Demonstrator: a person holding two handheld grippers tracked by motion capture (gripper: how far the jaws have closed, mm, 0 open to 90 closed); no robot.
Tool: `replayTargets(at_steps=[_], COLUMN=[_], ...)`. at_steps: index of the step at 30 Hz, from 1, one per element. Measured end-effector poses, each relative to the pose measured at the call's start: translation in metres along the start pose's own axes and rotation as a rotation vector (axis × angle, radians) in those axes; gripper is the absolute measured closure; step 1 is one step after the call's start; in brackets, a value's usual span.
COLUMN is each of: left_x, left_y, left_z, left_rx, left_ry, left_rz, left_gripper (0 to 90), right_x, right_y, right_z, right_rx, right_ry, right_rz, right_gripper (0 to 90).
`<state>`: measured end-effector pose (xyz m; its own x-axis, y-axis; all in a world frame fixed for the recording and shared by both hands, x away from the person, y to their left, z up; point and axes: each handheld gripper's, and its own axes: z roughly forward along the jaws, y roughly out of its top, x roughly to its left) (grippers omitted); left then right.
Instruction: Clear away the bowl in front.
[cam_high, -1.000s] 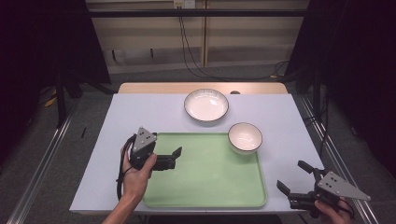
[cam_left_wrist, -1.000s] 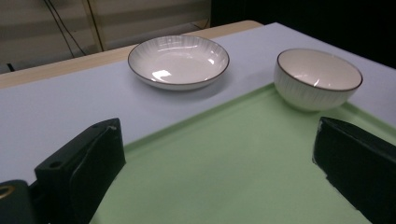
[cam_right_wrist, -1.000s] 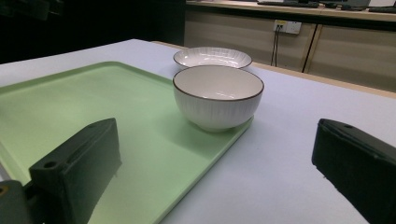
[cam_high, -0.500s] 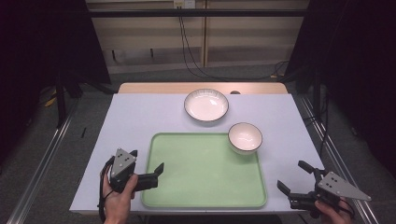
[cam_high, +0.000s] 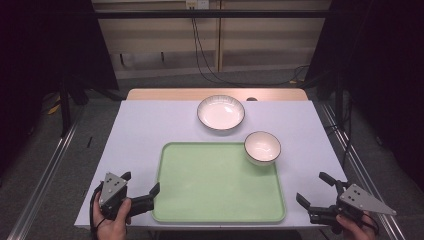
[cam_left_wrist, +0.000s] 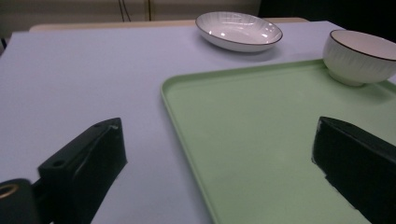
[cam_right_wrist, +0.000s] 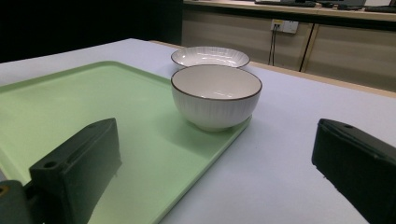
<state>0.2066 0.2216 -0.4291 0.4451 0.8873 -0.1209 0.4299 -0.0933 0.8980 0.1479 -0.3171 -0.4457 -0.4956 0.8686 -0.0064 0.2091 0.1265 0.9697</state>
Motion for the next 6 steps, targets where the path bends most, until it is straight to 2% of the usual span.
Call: replayTargets(at_steps=[1, 2, 4, 6], left_x=[-0.0009, -0.0029, -0.0047, -0.0053], left_y=[-0.0001, 0.0010, 0.0012, 0.0012], left_z=[0.0010, 0.0009, 0.0007, 0.0012], left_rx=[0.004, -0.015, -0.010, -0.011], left_ry=[-0.005, -0.009, -0.012, -0.029], left_rz=[0.009, 0.017, 0.027, 0.022], left_gripper=[2.6, 2.2, 2.1, 1.9], right_x=[0.0000, 0.0001, -0.0003, -0.0007], right_y=[0.0003, 0.0004, 0.0003, 0.0001], right_z=[-0.0003, -0.0008, -0.0015, -0.0015], right_rx=[-0.004, -0.004, -0.011, -0.010], right_ry=[0.006, 0.005, 0.002, 0.001], right_rz=[0.001, 0.000, -0.002, 0.003], right_gripper=[0.8, 0.8, 0.8, 0.8])
